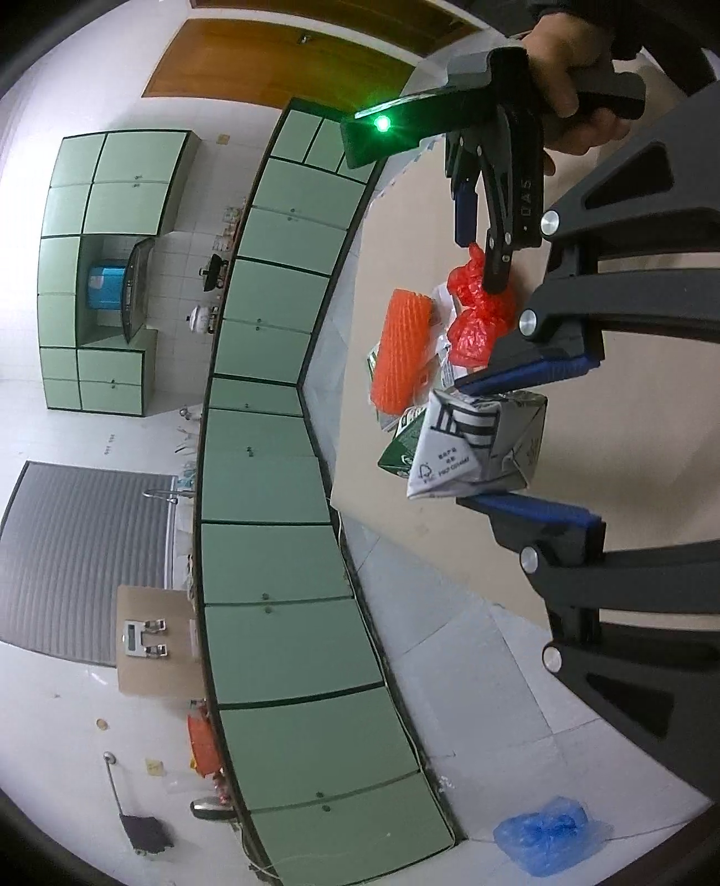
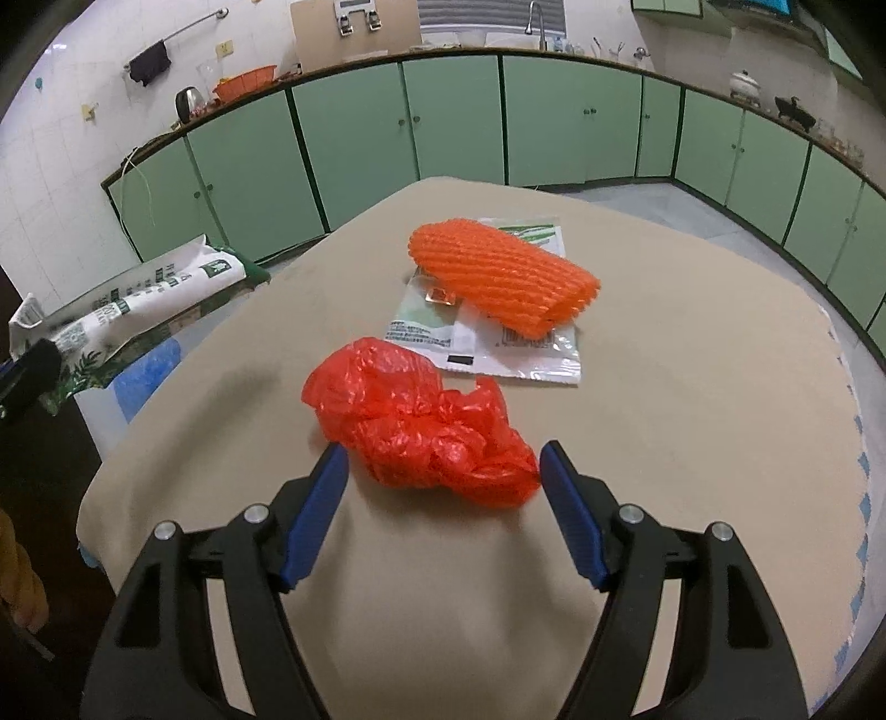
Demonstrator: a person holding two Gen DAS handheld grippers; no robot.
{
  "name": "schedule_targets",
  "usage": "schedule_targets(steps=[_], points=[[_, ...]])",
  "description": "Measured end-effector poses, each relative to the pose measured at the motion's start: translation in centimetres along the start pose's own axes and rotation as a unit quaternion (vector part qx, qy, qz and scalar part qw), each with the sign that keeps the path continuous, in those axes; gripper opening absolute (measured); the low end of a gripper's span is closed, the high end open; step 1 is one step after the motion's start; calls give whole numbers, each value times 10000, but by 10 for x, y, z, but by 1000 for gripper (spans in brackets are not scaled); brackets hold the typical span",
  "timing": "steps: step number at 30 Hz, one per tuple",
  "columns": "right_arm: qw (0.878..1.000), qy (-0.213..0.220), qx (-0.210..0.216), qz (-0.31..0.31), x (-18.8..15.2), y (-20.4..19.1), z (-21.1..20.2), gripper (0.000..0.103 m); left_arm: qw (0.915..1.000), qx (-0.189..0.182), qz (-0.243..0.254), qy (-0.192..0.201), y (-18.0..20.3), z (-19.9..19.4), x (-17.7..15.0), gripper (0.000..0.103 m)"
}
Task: Collect trash
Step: 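Grasp the red plastic bag with the right gripper while the left holds the milk carton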
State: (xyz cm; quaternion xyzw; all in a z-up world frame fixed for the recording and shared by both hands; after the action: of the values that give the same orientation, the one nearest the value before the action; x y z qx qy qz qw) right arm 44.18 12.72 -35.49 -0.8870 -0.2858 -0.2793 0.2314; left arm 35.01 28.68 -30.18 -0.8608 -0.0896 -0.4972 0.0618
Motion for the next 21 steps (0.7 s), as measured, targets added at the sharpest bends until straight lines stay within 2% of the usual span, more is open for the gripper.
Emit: schedule_targets(steps=[9,15,17,18,19,21], points=[[9999,-45,-111,-83,0,1,7,70,9999,-17,56,-155,1,31,-7,35],[9994,18,-276,-184,5,6,9,79,9999,-47,61,-131,1,30,-6,35],[9994,-26,-261,-205,6,7,12,79,9999,-59,71,-145,2,31,-7,35],[9996,-83,-178,-189,5,7,15,72,9998,-56,67,-155,2,31,-8,35],[9997,-201,-63,-152,3,7,19,46,9998,-55,62,-170,2,32,-9,35],[9995,-312,103,-37,0,7,21,26,9997,-79,24,-209,2,32,-11,35]])
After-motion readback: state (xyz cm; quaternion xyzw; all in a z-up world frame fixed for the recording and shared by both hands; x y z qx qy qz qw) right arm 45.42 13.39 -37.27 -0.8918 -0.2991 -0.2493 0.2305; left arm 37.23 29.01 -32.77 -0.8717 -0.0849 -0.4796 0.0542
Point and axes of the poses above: each gripper's, at about its wrist camera, not at the fingertips, and z roughly the way its jaws point, y to its right, x to its top, the point moved 9 cm from there along z, roughly the way its jaws point, and after that the axes turned 11 degrees about x, right-handed, at the moved point
